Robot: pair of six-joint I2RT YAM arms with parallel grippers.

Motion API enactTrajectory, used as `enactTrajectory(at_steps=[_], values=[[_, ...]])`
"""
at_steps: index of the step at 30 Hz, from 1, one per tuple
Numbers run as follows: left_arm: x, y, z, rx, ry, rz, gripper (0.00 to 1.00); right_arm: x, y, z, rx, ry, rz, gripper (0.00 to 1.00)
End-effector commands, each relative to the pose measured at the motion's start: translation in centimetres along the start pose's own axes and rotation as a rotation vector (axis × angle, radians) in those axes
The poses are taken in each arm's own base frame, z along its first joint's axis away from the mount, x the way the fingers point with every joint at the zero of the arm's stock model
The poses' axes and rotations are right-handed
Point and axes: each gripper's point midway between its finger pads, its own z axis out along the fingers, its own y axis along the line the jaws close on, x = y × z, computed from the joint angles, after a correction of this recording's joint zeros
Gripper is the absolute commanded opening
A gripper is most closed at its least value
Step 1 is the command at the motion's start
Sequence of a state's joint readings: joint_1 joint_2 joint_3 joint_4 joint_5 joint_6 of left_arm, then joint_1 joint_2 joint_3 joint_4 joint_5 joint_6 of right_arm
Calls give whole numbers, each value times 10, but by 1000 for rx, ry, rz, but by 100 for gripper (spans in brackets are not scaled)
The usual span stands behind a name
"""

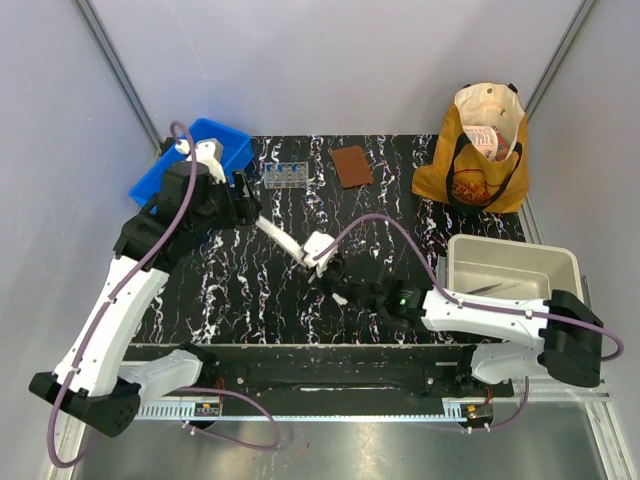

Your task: Organize the chemistry lab equipment

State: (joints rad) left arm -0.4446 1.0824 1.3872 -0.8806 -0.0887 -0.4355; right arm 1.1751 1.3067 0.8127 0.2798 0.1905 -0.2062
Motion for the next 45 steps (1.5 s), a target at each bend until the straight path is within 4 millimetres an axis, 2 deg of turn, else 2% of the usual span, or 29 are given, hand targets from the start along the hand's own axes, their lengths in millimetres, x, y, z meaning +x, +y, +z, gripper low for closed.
enactTrajectory(at_steps=[1, 4, 9, 13, 15, 21, 25, 28, 37, 38, 41, 45], values=[[-11, -14, -14, 167, -85, -45, 75, -54, -31, -23, 184, -98, 328, 0], [3, -8, -12, 210, -84, -85, 79, -95, -70, -46, 364, -195, 444, 0], [31, -11, -4, 302, -13, -112, 85, -149, -105, -78, 452, -377, 626, 0], [46, -29, -7, 452, 7, -162, 89, -185, -122, -108, 450, -600, 772, 0], [46, -40, -13, 536, 4, -182, 91, -193, -125, -118, 438, -692, 840, 0], [34, -75, -37, 799, -25, -243, 93, -202, -124, -125, 369, -840, 947, 0], [26, -75, -30, 802, -62, -261, 93, -199, -119, -129, 306, -917, 1029, 0], [21, -76, -26, 814, -86, -318, 91, -195, -120, -142, 263, -1004, 1113, 0], [-10, -89, -53, 971, -245, -416, 89, -205, -122, -175, 185, -1114, 1160, 0], [-14, -91, -57, 1001, -261, -428, 88, -205, -121, -176, 175, -1114, 1161, 1], [-20, -95, -69, 1078, -292, -465, 76, -194, -120, -180, 158, -1114, 1226, 5], [-22, -95, -81, 1154, -315, -536, 57, -165, -125, -180, 202, -1098, 1313, 6]])
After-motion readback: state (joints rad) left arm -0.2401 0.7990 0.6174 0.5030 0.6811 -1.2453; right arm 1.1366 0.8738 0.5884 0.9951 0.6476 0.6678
